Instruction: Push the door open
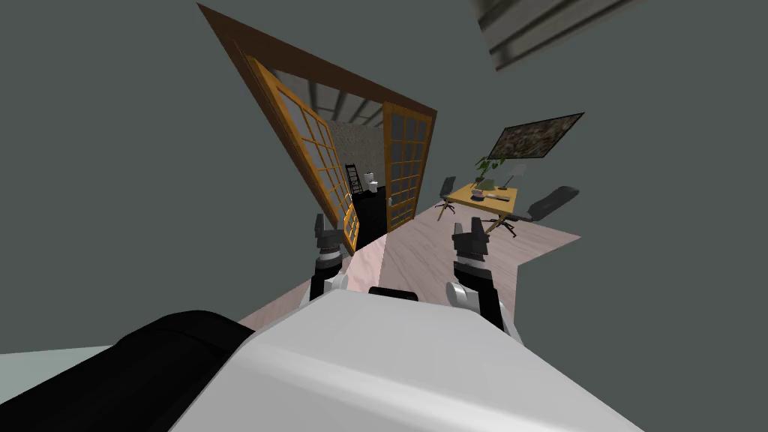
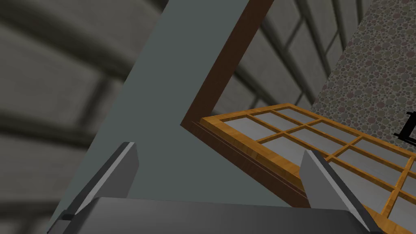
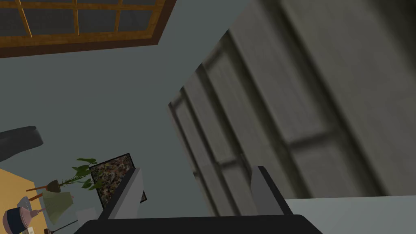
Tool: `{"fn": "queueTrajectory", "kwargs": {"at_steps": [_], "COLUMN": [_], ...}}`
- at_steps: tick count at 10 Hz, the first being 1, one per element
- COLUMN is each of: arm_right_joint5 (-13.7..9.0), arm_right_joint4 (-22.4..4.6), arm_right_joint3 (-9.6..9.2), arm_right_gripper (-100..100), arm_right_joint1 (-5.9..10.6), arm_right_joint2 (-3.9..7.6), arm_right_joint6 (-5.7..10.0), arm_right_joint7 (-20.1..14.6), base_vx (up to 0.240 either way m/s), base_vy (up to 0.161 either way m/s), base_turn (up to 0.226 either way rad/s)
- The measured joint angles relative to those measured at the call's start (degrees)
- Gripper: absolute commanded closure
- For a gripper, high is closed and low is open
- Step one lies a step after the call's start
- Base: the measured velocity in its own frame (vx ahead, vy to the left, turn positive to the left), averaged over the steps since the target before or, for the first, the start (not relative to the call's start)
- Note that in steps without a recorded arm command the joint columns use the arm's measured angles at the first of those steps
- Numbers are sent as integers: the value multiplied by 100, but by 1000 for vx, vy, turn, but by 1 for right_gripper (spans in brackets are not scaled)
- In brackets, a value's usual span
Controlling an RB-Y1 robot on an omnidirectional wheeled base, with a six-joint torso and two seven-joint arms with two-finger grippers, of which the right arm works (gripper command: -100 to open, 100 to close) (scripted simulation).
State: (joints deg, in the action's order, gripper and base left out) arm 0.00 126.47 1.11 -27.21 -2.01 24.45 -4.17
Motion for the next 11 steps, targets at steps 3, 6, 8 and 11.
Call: {"fn": "queueTrajectory", "kwargs": {"at_steps": [3, 6, 8, 11], "arm_right_joint5": [-139, -320, -429, -577], "arm_right_joint4": [-303, -683, -922, -1221], "arm_right_joint3": [-12, 5, 1, -7], "arm_right_gripper": [-100, -100, -100, -100], "arm_right_joint1": [105, 279, 331, 425], "arm_right_joint2": [148, 299, 381, 467], "arm_right_joint6": [107, 209, 325, 440], "arm_right_joint7": [-191, -439, -598, -812], "base_vx": [132, 142, 126, 104], "base_vy": [-62, -66, -61, -63], "base_turn": [190, 194, 178, 162]}}
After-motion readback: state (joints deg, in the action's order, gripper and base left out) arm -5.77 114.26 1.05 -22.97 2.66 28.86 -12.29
